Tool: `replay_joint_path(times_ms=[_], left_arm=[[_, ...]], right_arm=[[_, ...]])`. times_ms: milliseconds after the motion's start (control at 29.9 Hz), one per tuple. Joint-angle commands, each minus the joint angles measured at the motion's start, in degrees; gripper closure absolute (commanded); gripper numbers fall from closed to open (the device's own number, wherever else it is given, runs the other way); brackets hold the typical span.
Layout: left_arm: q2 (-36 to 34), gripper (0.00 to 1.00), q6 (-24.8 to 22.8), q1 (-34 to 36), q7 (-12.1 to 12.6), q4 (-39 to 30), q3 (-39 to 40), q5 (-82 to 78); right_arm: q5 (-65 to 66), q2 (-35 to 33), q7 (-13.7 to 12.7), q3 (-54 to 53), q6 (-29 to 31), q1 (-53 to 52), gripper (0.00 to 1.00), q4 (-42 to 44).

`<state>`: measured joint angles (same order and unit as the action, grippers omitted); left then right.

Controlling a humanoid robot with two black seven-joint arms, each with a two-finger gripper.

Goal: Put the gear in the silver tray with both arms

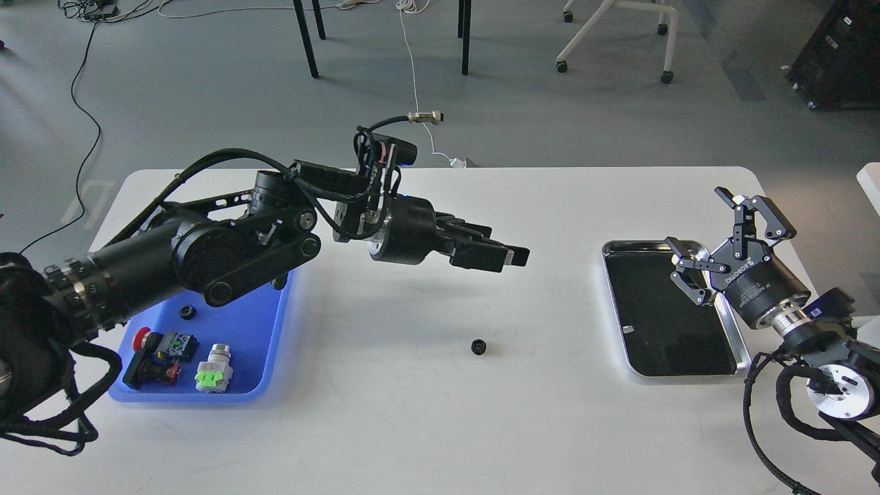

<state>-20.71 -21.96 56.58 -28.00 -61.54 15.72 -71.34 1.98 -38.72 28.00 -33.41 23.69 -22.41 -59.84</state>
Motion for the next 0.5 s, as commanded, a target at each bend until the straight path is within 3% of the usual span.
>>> replay_joint_path(times_ms=[0, 234, 469], left_arm=[[-7.0, 0.02, 5.5, -7.7, 0.0, -4.4, 3.1, 16.6], [-10.7, 0.02, 5.7, -26.8, 0.0, -6.9, 23.0, 27.3], [-9.6, 0.02, 4.6, -38.5, 0.0, -6.9, 35.8, 27.6]], right_arm=[[4.0, -1.4, 0.0, 1.0, 0.7, -0.7, 0.01, -0.8], [21.4, -4.4, 0.0, 3.2, 0.8, -4.5, 0.01, -3.4], [37.5, -8.0, 0.0, 24.6, 0.9, -26.2, 0.01, -6.6]])
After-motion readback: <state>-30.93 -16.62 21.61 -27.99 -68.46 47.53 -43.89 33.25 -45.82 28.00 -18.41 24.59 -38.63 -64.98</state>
